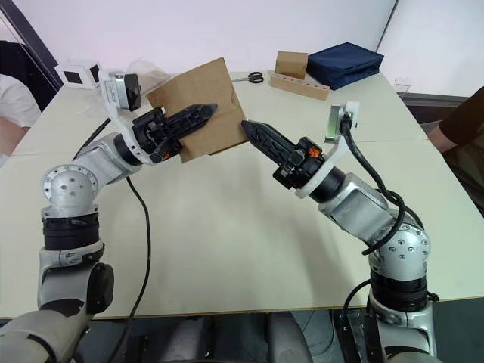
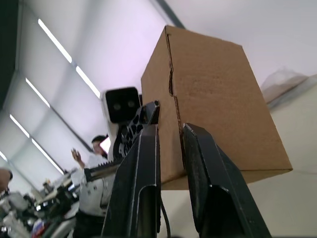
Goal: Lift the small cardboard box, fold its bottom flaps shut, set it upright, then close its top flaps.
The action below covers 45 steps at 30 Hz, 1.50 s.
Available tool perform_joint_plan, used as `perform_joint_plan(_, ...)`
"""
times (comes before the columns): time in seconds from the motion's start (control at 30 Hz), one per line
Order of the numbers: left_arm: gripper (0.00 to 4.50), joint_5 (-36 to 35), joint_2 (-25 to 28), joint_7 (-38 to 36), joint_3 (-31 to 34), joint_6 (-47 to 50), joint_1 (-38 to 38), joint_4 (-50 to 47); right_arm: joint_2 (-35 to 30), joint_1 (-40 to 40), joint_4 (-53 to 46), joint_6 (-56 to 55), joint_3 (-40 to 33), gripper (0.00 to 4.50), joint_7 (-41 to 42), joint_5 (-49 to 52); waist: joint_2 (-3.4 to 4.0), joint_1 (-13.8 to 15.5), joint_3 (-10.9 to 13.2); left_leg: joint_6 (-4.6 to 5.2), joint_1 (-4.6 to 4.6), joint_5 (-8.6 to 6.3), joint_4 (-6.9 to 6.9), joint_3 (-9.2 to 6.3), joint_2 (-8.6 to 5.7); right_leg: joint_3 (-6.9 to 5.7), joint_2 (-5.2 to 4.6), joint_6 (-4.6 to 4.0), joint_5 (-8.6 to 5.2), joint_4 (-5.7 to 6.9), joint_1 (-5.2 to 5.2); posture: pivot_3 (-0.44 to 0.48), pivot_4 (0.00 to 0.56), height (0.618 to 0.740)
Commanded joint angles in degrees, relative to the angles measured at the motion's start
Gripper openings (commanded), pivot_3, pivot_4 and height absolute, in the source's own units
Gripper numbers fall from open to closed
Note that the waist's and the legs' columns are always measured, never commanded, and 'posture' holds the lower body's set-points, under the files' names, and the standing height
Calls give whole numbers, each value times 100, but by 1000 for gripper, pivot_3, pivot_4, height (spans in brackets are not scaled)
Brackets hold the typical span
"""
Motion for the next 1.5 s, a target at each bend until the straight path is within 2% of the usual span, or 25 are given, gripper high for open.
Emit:
perform_joint_plan(0.03,0,-141,154,-262,0,11,-23,-255,-327,28,138,113,-137,727,400,-254,0,4,0,0,0,0,0,0,0,0,0,0,0,0,0,0,150,740)
perform_joint_plan(0.37,0,-104,317,-477,-73,74,85,-367,-530,-85,559,10,-407,727,825,-821,0,0,0,0,0,0,-1,0,0,0,1,0,0,-1,0,0,150,740)
perform_joint_plan(0.47,0,-111,331,-476,-66,87,95,-376,-515,-89,542,26,-436,19,906,-871,0,3,0,0,0,0,-1,0,0,0,1,0,0,-1,0,0,150,740)
perform_joint_plan(0.63,0,-19,345,-482,-98,40,105,-329,-517,-27,297,101,-319,19,1018,-987,0,3,0,0,0,0,-1,0,0,0,0,0,0,-1,0,0,150,740)
perform_joint_plan(0.97,0,136,276,-614,-361,-51,233,-439,-130,-301,-39,216,128,19,942,-918,0,1,0,0,0,0,-1,0,0,0,0,0,0,-1,0,0,150,740)
perform_joint_plan(1.2,0,144,251,-653,-378,-31,238,-475,-174,-239,-187,349,366,19,1041,-1122,0,6,0,0,0,0,0,0,0,0,0,0,0,-1,0,0,150,740)
perform_joint_plan(1.4,0,590,659,-1143,-611,-178,164,-350,-480,-86,32,272,-139,19,1040,-1250,0,4,0,0,0,0,-1,0,0,0,0,0,0,-1,0,0,150,740)
perform_joint_plan(1.5,0,1061,1040,-1610,-985,-338,-33,-116,-756,99,68,274,-333,19,1188,-1405,0,13,0,0,0,0,-1,0,0,0,1,0,0,-1,0,0,150,740)
